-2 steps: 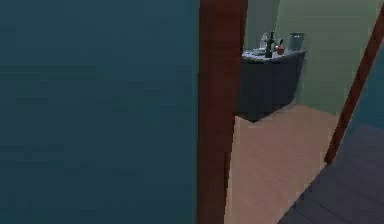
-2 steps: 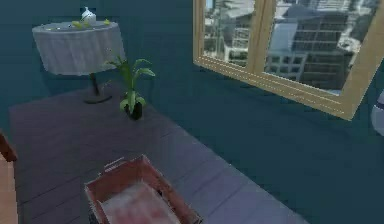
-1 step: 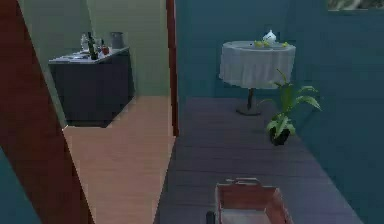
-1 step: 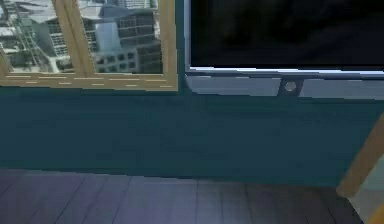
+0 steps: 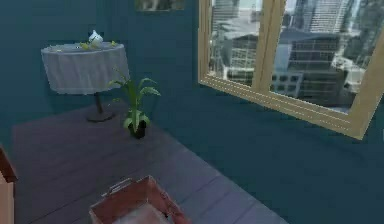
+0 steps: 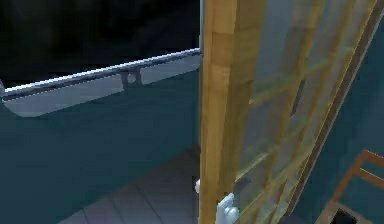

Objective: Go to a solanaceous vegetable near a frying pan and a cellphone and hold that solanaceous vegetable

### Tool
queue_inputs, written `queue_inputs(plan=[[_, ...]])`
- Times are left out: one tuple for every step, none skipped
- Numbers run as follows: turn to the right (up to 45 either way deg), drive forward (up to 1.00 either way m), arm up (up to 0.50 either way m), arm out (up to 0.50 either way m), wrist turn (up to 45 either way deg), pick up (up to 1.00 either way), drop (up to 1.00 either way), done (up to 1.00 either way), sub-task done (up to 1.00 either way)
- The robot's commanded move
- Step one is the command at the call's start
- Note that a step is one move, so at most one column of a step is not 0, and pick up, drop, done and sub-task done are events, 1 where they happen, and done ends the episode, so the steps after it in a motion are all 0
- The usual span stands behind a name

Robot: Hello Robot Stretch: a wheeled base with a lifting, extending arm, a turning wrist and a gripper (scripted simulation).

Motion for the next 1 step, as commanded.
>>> queue_inputs(plan=[[33.0, 0.0, 0.0, 0.0, 0.0, 0.0, 0.0, 0.0, 0.0]])
